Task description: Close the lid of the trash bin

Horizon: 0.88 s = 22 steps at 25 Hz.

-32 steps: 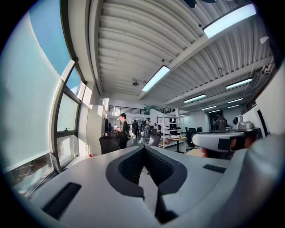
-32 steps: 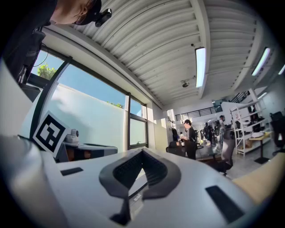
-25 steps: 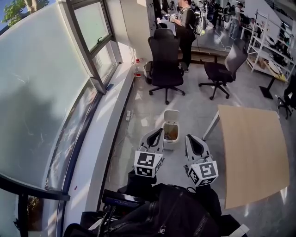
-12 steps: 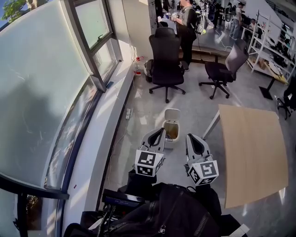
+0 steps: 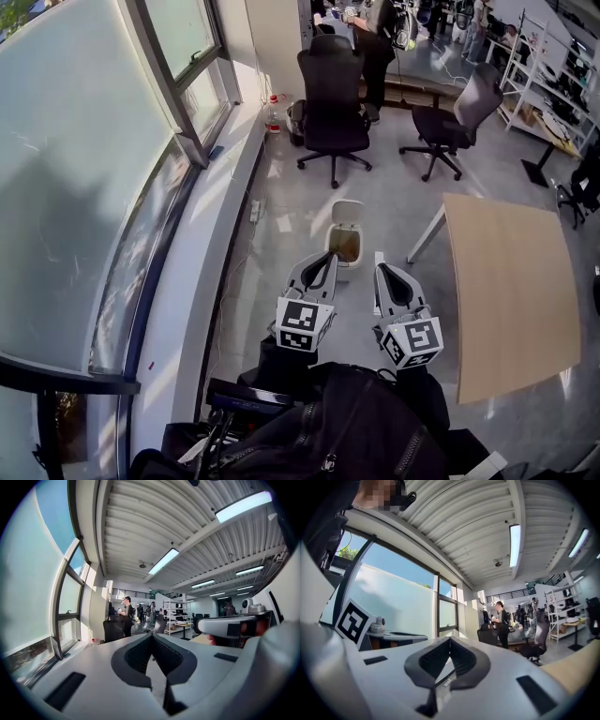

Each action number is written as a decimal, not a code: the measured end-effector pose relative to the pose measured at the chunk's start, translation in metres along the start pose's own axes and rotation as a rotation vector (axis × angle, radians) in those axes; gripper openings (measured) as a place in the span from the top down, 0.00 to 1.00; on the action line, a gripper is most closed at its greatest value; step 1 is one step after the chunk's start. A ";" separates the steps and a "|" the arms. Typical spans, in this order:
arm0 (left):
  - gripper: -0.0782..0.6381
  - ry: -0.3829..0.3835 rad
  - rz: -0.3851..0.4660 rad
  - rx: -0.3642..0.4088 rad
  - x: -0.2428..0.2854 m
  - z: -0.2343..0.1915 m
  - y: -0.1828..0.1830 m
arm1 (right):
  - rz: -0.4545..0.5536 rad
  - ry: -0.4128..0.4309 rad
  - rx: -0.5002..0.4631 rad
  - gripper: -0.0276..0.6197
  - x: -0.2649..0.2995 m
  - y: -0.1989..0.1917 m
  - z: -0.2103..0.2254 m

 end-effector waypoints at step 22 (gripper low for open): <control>0.89 -0.050 -0.078 -0.031 -0.012 -0.028 -0.049 | -0.067 -0.034 0.027 0.95 0.021 -0.031 -0.036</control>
Point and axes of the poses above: the fingertips, and each gripper's own axes: x forward along the fingers, z to its right, y out of its top, the point moved 3 cm from there along -x, backward along the fingers, and after that the axes turned 10 degrees about -z, right-handed, at the moved point
